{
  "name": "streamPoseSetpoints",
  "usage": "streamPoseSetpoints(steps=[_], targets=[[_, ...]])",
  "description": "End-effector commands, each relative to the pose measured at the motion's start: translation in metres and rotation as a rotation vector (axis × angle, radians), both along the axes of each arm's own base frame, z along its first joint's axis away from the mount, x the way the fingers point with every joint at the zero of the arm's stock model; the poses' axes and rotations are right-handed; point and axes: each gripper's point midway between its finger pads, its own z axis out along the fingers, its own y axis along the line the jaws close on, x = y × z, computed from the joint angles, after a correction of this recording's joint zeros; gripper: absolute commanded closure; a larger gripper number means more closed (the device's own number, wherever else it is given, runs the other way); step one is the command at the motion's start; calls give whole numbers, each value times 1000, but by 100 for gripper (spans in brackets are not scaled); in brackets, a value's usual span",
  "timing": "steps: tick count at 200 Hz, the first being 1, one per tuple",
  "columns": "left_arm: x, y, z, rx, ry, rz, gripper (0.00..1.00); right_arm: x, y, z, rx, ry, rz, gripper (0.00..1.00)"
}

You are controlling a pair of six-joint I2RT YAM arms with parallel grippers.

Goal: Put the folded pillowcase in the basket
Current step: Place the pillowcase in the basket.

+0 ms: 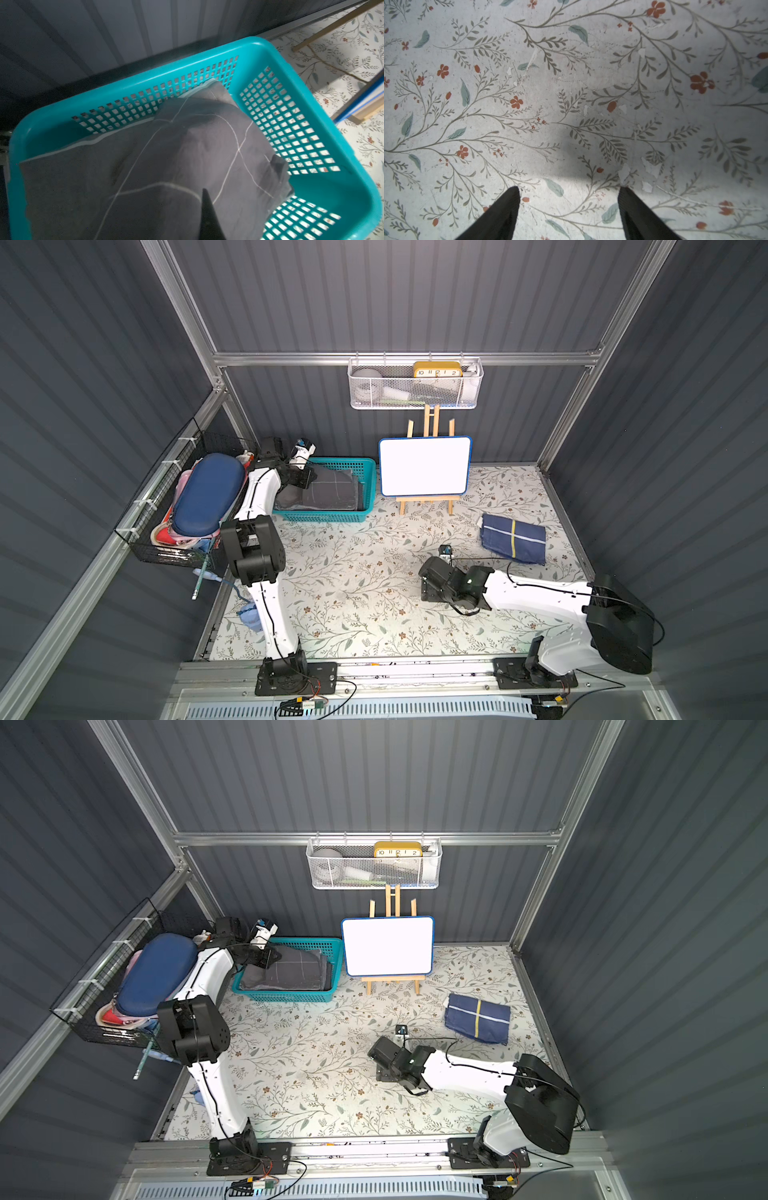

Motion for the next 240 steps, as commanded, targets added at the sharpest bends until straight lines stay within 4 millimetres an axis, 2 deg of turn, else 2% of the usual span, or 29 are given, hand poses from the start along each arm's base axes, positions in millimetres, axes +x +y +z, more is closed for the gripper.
streamPoseSetpoints(steps=[1, 7, 25, 39, 64, 91, 104, 123, 161, 187, 224, 229, 233, 240], targets=[[8, 8, 1, -30, -7, 10, 100, 1, -10, -4, -42, -1, -27, 20], [7, 10, -4, -27, 11, 17, 100, 1, -10, -4, -45, -1, -26, 20], [5, 14, -17, -15, 56, 50, 90, 3, -11, -5, -53, -2, -27, 20], [4, 16, -16, -14, 66, 67, 83, 3, -10, -8, -58, 5, -26, 20], [4, 11, 8, -15, 20, 70, 72, 3, -7, -12, -65, 21, -21, 20], [5, -14, 41, 57, -72, 35, 57, 5, -3, -15, -64, 27, -20, 20], [2, -29, 50, 81, -94, 11, 50, 5, -2, -15, -59, 27, -18, 20], [2, -35, 56, 118, -125, 31, 44, 5, -2, -14, -57, 24, -17, 20], [0, -25, 48, 140, -99, 108, 38, 5, -5, -12, -59, 12, -17, 20], [0, -6, 38, 179, -63, 231, 35, 6, -6, -7, -59, 4, -15, 20], [-9, -13, 28, 216, -44, 261, 30, 6, -5, -7, -59, 4, -13, 20], [-10, -18, 30, 225, -51, 258, 19, 6, -4, -7, -58, 6, -13, 20], [-11, -21, 31, 230, -56, 257, 3, 6, -4, -8, -59, 7, -10, 20], [-14, -27, 33, 236, -64, 253, 1, 6, -4, -8, -60, 7, -10, 20]])
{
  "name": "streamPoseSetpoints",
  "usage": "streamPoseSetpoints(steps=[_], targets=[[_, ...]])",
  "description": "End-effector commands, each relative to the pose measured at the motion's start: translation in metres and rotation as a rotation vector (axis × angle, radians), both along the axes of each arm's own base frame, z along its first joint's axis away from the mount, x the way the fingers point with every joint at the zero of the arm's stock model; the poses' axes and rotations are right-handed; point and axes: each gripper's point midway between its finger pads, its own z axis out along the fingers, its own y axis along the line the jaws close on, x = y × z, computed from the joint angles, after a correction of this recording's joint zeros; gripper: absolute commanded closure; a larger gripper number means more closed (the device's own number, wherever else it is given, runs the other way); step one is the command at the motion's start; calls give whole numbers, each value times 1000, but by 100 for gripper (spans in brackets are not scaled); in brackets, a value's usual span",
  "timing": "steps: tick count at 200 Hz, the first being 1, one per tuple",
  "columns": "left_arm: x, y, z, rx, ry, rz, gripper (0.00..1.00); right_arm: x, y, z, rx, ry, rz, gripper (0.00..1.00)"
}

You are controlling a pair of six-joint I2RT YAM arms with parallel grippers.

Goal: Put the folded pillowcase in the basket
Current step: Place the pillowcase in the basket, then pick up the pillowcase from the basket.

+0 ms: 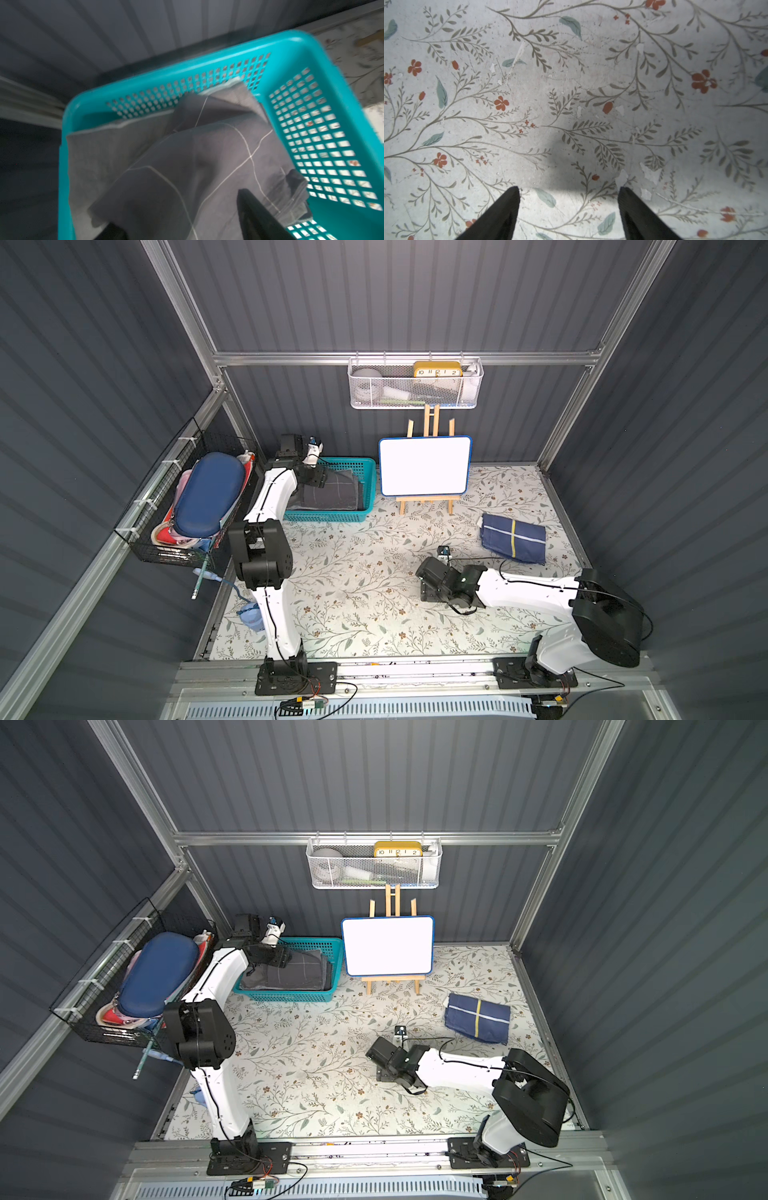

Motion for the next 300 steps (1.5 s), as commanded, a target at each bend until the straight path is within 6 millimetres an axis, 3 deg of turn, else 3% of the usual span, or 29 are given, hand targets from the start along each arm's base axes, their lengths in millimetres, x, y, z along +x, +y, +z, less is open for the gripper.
streamPoseSetpoints(steps=[1, 28, 59, 85, 139, 184, 205, 233, 300], targets=[[-9, -17, 27, 29, -61, 23, 1, 3, -1, 6, -11, -10, -1, 20], [-23, -33, 43, 15, -112, 20, 1, 4, 0, 7, -10, -12, -2, 20], [-38, -34, 59, -28, -153, 55, 0, 4, 1, 5, -13, -9, 0, 20], [-46, -25, 59, -104, -126, 127, 0, 3, 2, 4, -12, -2, 2, 20], [-55, 5, 45, -264, -31, 316, 0, 2, -2, 2, -14, -5, -4, 20], [-63, 3, 5, -322, 62, 387, 0, 1, -1, -2, -10, 4, -2, 20], [-61, 10, -16, -332, 107, 420, 0, 0, -1, -2, -7, 4, -1, 20], [-52, 22, -23, -336, 87, 440, 0, -1, -5, -3, -9, 0, -6, 20], [-31, 40, 3, -408, -5, 503, 0, -3, -4, -11, -7, 14, -8, 20]])
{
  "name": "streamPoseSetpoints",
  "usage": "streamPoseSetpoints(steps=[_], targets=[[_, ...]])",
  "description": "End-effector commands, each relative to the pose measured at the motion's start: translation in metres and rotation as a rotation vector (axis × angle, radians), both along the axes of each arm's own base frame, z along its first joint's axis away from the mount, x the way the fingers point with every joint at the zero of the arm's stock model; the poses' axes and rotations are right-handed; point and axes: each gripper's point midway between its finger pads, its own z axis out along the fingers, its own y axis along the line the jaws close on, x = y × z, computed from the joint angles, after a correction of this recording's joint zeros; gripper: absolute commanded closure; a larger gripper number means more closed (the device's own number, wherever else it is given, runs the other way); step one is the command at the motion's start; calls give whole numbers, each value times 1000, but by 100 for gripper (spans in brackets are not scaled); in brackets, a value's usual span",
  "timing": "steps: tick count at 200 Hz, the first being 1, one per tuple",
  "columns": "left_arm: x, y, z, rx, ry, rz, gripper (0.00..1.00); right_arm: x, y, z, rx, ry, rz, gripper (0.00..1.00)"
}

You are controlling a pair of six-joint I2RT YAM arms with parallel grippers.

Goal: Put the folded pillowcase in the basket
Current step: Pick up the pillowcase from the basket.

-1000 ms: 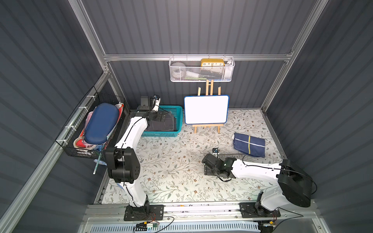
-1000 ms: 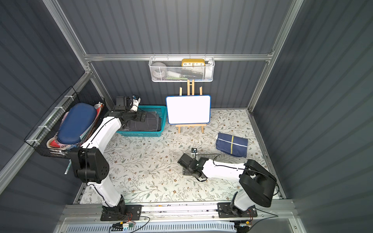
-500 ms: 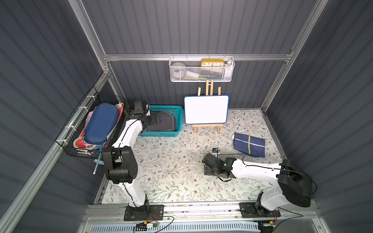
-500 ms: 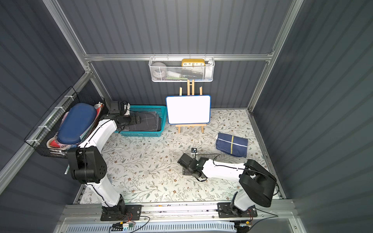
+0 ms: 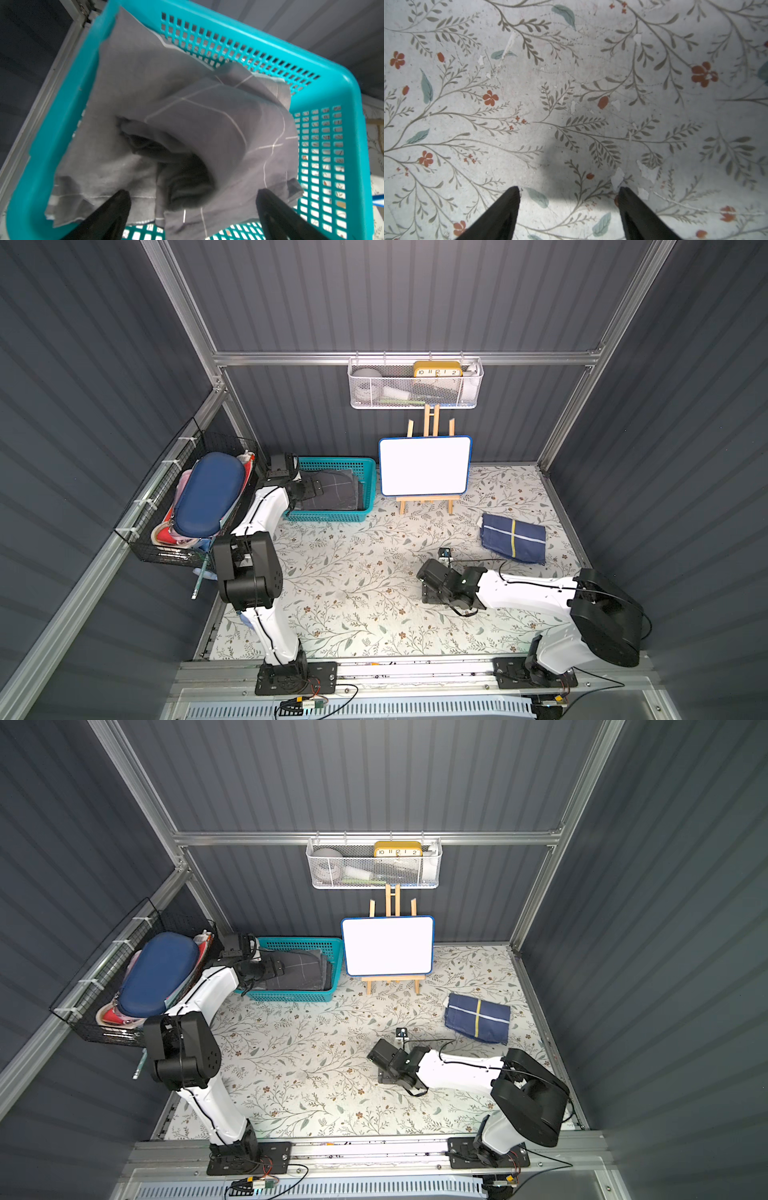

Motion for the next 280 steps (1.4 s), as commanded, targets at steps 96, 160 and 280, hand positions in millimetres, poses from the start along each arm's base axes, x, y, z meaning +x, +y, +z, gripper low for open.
streamPoseSetpoints(steps=[96, 160, 280], targets=[[32, -5, -9, -259, 25, 178, 0, -3, -1, -12, 5, 21, -9, 20], [55, -12, -4, -276, -48, 54, 47, -4, -5, -13, 3, 17, -11, 20], [58, -137, 127, -37, -332, -636, 90, 0, 2, -11, -10, 22, 1, 20]])
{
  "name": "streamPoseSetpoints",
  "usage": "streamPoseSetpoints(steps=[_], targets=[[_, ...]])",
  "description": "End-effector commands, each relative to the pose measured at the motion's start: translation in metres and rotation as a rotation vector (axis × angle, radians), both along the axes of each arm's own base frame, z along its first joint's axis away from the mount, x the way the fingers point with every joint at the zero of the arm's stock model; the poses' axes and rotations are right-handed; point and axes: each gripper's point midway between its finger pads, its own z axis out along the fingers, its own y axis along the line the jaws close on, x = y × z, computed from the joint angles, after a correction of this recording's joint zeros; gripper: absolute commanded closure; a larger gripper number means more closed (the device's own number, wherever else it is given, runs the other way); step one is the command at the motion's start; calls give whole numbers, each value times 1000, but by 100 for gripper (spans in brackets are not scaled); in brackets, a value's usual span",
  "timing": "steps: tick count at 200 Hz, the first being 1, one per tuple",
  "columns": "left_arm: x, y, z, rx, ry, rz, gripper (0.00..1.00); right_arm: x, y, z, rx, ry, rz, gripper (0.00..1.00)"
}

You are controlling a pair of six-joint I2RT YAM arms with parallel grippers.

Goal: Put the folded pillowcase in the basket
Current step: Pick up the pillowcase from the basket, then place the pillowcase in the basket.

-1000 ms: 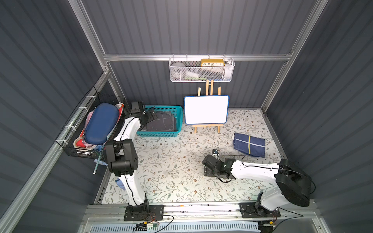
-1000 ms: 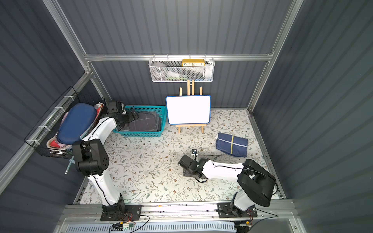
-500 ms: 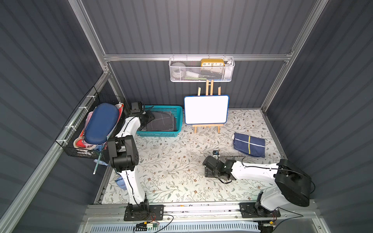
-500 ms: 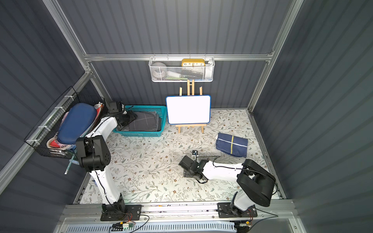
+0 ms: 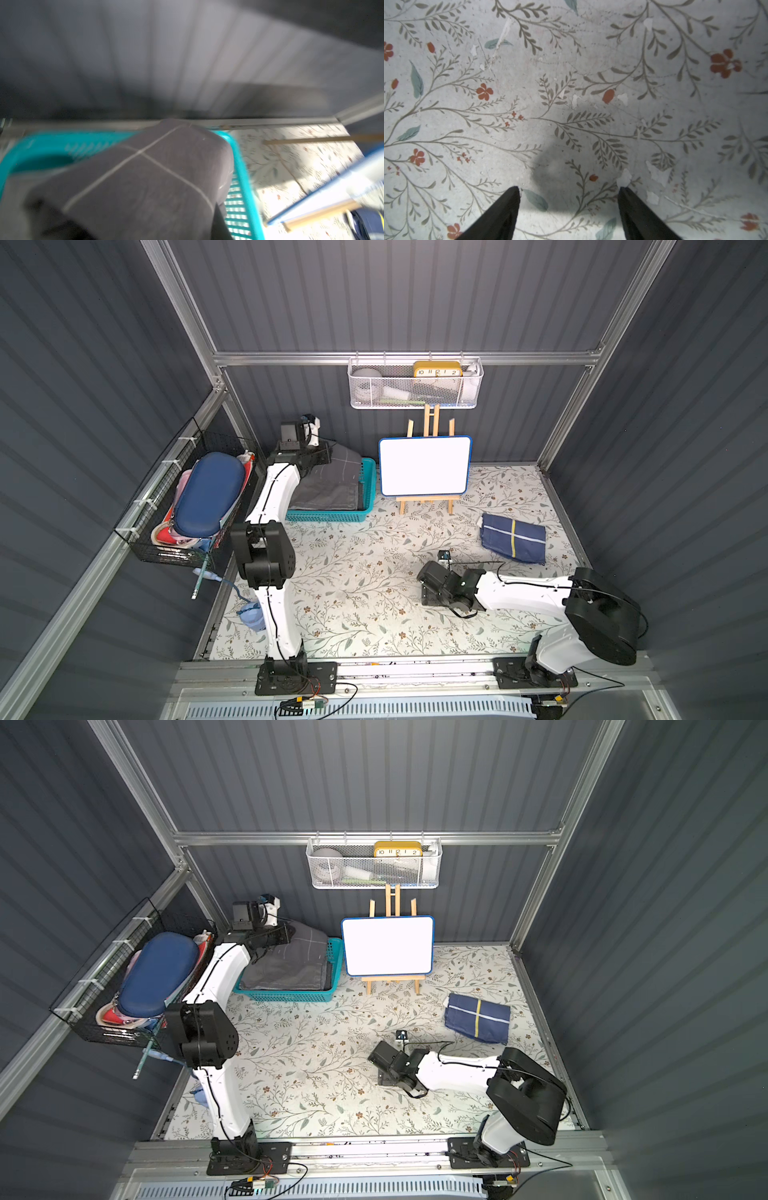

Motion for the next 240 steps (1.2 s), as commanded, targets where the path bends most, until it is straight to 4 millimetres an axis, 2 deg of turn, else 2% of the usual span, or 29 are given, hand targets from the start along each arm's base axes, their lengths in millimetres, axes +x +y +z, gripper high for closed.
streamPoseSetpoints(steps=[1, 20, 64, 94, 121, 139, 148, 153, 171, 181, 182, 185, 188, 212, 240], targets=[[-15, -28, 9, 44, -19, -203, 89, 3, 0, 0, -21, 4, -3, 20], [-18, -33, 0, 24, 16, -246, 86, 4, 2, 0, -24, 9, -1, 21], [-2, 1, -73, 70, 178, -203, 82, 2, -1, -1, -26, 15, -9, 21], [-2, 28, -121, 45, 300, -170, 79, 1, -4, -3, -33, 18, -13, 21], [-3, 60, -147, 107, 367, -70, 77, 1, -1, -4, -27, 24, -14, 21], [0, 78, -143, 180, 350, 6, 69, 1, 2, -6, -29, 32, -10, 21], [2, 83, -136, 200, 322, 28, 58, 1, 4, -7, -27, 38, -8, 21], [0, 83, -134, 208, 319, 34, 51, 2, 4, -7, -25, 38, -9, 21], [2, 84, -119, 214, 262, 38, 35, 1, 6, -9, -24, 46, -5, 22], [1, 81, -116, 196, 254, 35, 30, 1, 7, -9, -22, 46, -5, 22], [0, 81, -115, 193, 252, 35, 28, 1, 7, -9, -23, 46, -5, 22], [-1, 79, -113, 185, 250, 27, 6, 1, 7, -9, -20, 45, -6, 22], [-2, 77, -113, 176, 249, 22, 1, 1, 7, -8, -19, 45, -6, 22], [-19, 62, -95, 97, 202, -22, 0, 1, 7, -9, -20, 44, -10, 22], [-42, 59, -80, 64, 143, -3, 0, 0, 7, -11, -20, 49, -8, 22]])
